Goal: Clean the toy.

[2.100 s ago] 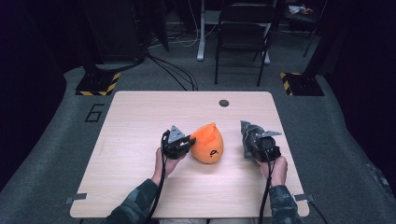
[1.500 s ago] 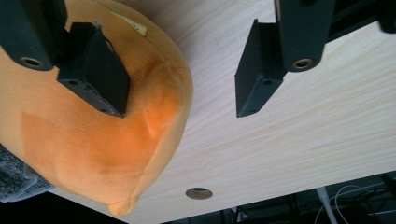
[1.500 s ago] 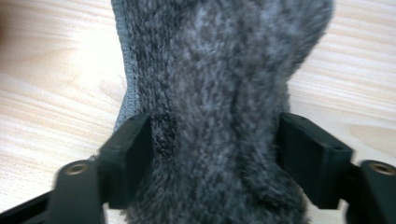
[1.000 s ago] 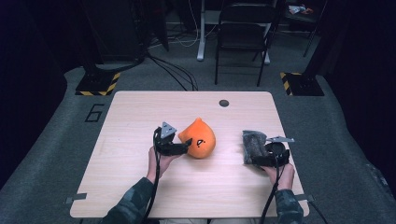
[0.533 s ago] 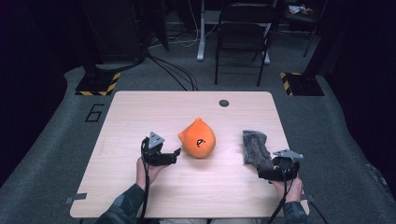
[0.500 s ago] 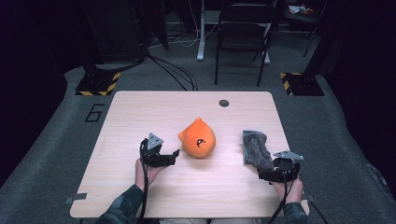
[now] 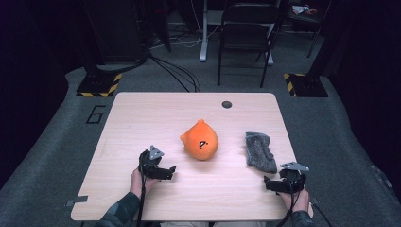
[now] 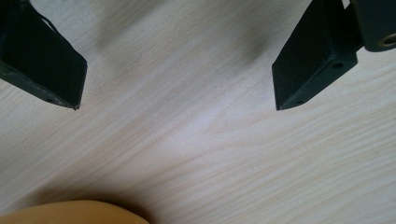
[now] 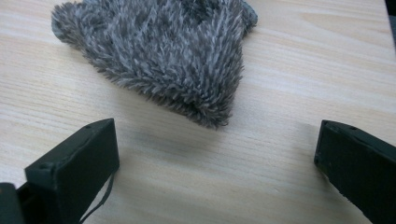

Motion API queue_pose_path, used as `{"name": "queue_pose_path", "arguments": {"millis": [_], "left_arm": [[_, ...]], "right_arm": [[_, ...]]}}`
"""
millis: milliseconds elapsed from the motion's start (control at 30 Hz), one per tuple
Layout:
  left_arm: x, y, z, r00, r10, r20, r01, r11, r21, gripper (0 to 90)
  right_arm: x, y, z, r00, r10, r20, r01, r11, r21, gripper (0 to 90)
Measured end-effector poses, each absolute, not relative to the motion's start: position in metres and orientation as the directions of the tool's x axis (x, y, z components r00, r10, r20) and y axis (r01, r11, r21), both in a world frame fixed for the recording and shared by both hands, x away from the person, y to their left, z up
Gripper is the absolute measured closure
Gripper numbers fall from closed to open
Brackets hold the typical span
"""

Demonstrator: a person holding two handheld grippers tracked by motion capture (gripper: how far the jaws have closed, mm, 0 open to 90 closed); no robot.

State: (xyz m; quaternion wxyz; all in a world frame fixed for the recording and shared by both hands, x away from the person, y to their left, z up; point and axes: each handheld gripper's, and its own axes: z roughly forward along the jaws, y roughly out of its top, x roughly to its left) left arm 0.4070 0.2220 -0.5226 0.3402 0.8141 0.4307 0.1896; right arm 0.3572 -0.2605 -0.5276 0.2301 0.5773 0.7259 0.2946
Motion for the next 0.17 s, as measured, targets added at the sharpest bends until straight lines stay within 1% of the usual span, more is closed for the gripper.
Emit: {"name": "queue_pose_path", "arguments": {"millis": [67, 167], "left_arm": [[0.4088, 0.2209, -0.5254, 0.566, 0.824, 0.015, 0.584, -0.414, 0.698, 0.6], [0.4102, 0.2198, -0.5281, 0.561, 0.827, 0.016, 0.587, -0.412, 0.697, 0.0]], "right_arm": [[0.3573, -0.2599, -0.5288, -0.23, 0.973, 0.002, 0.69, 0.162, 0.706, 0.0], [0.3572, -0.2594, -0.5298, -0.23, 0.973, 0.002, 0.682, 0.159, 0.714, 0.0]]}}
